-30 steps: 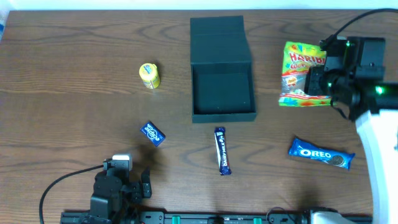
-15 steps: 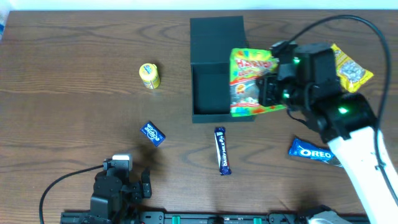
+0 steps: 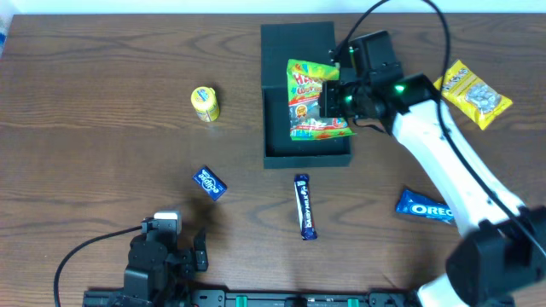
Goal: Pack container
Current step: 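Lift the Haribo bag and carry it left into the black box, then lower the Haribo bag into the box and open the right gripper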
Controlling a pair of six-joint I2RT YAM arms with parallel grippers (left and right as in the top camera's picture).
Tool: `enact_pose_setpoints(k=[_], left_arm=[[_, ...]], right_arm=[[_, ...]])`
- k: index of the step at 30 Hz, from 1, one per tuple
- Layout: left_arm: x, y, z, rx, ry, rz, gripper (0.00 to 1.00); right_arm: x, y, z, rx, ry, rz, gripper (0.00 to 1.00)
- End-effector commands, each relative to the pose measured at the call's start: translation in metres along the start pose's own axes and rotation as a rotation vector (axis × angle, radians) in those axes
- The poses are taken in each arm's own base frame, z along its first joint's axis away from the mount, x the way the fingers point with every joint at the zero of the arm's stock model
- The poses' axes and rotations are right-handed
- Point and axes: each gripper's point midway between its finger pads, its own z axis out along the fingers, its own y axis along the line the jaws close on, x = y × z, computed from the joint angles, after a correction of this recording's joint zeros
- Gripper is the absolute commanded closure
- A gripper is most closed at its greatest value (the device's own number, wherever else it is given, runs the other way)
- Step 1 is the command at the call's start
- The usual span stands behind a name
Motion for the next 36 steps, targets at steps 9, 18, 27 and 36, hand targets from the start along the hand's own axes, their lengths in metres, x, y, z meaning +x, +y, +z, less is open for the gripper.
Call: enact_pose_setpoints(k=[9, 18, 27, 36], left_arm=[[0.018, 0.009, 0.002, -0.045, 0.064, -0.009, 0.05], [0.018, 0.009, 0.002, -0.046, 0.064, -0.009, 0.05], [0.018, 0.009, 0.002, -0.045, 0.064, -0.009, 0.05], [0.018, 0.009, 0.002, -0.045, 0.064, -0.009, 0.05]], right_arm=[[0.005, -0.009, 0.046, 0.005, 0.069, -0.062, 0.99], [0.001, -0.032, 0.05, 0.125, 0.05, -0.089, 0.98], [0.009, -0.05, 0.046, 0.225, 0.07, -0.034, 0.99], [0.017, -0.056, 0.047, 0.249, 0.095, -0.035, 0.99]])
